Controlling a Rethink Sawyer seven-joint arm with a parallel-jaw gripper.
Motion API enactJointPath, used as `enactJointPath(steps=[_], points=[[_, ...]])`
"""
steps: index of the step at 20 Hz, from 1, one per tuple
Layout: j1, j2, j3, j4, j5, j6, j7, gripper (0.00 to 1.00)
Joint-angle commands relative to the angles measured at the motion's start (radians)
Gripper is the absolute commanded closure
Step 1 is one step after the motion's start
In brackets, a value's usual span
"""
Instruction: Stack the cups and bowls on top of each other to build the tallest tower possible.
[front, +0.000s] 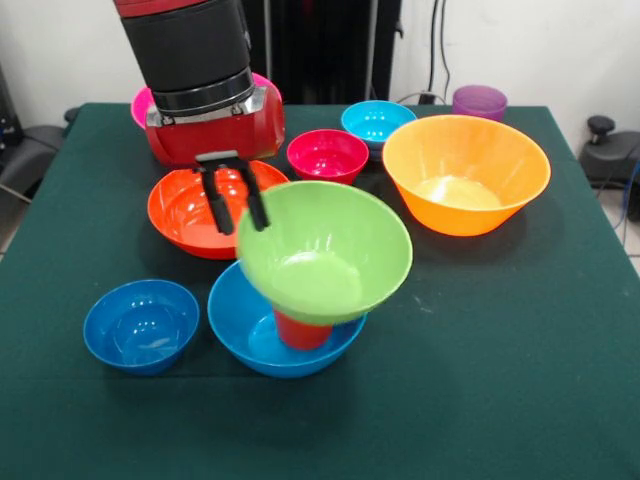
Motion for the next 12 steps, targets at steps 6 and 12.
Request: enactJointPath(steps=[6,12], points=[[0.045,0.012,-0.024,0.02,-0.1,-0.065,-0.087,0.0],[0.045,0.008,-0.025,0.026,-0.094,-0.112,-0.047,0.0]])
